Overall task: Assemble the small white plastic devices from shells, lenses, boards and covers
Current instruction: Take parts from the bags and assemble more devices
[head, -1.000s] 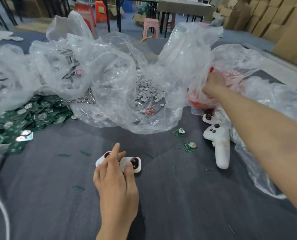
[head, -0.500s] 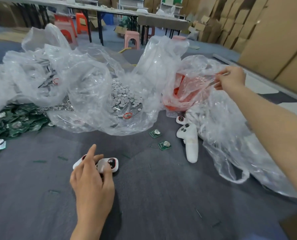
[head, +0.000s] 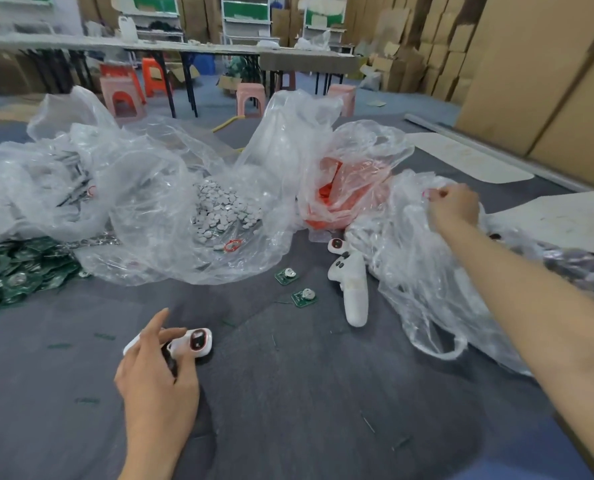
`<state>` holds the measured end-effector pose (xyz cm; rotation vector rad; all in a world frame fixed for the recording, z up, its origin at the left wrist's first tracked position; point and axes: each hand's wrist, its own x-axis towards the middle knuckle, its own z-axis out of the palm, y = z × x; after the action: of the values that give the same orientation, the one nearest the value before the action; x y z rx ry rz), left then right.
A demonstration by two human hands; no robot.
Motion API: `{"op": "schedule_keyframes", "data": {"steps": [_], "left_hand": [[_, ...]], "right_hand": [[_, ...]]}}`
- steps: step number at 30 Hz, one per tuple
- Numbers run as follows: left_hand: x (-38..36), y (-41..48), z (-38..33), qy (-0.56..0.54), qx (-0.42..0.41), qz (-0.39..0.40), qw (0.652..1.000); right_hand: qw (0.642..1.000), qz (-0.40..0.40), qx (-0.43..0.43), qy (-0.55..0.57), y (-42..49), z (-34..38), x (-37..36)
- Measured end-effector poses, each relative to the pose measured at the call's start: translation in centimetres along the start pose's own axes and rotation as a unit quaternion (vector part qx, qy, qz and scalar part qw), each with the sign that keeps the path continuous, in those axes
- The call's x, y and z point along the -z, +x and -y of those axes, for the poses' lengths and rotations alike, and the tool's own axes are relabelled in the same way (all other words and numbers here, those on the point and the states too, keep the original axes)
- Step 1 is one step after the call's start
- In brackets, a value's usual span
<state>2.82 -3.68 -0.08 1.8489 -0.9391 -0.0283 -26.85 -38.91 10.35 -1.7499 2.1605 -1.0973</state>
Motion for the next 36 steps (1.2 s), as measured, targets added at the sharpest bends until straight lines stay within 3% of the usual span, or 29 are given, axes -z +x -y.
{"op": "schedule_keyframes", "data": {"steps": [2, 4, 5, 7, 9, 10, 12, 14, 16, 24, 34, 36], "left_hand": [[0.0, 0.0, 0.0, 0.008, -0.007, 0.003, 1.000], [0.0, 0.1, 0.0, 0.015, -0.014, 0.004, 1.000], [-0.1, 0.2, 0.0, 0.016, -0.013, 0.002, 1.000], [-0.2, 0.1, 0.1, 0.014, -0.011, -0.002, 1.000], [-0.2, 0.1, 0.0, 0.008, -0.014, -0.005, 1.000], [-0.2, 0.0, 0.0, 0.007, -0.015, -0.005, 1.000], [-0.2, 0.1, 0.0, 0.011, -0.014, -0.002, 1.000], [-0.2, 0.1, 0.0, 0.018, -0.016, 0.004, 1.000], [-0.2, 0.1, 0.0, 0.022, -0.013, 0.010, 1.000], [-0.1, 0.1, -0.4, 0.043, -0.014, 0.016, 0.999], [-0.1, 0.2, -0.3, 0.044, -0.005, 0.024, 0.999], [-0.1, 0.2, -0.4, 0.043, -0.003, 0.026, 0.999]], "right_hand": [[0.988, -0.110, 0.019, 0.110, 0.3, 1.6, 1.0], [0.976, -0.080, 0.022, 0.201, 0.3, 3.5, 2.3], [0.980, -0.001, 0.022, 0.198, 0.2, 4.2, 2.9], [0.969, 0.236, 0.035, 0.067, -0.3, 4.6, 3.8], [0.897, 0.438, -0.004, -0.062, -0.9, 3.6, 4.0], [0.876, 0.469, -0.022, -0.108, -1.2, 2.9, 3.8], [0.899, 0.395, 0.007, -0.187, -1.6, 2.0, 3.1], [0.929, 0.247, 0.089, -0.260, -1.4, 1.4, 2.1], [0.942, 0.193, 0.108, -0.252, -0.8, 1.1, 1.1], [0.928, 0.331, 0.039, -0.167, -0.3, 0.7, -3.7], [0.940, 0.337, -0.039, -0.023, -0.9, 1.1, -3.3], [0.937, 0.336, -0.072, 0.053, -1.1, 1.3, -3.0]]}}
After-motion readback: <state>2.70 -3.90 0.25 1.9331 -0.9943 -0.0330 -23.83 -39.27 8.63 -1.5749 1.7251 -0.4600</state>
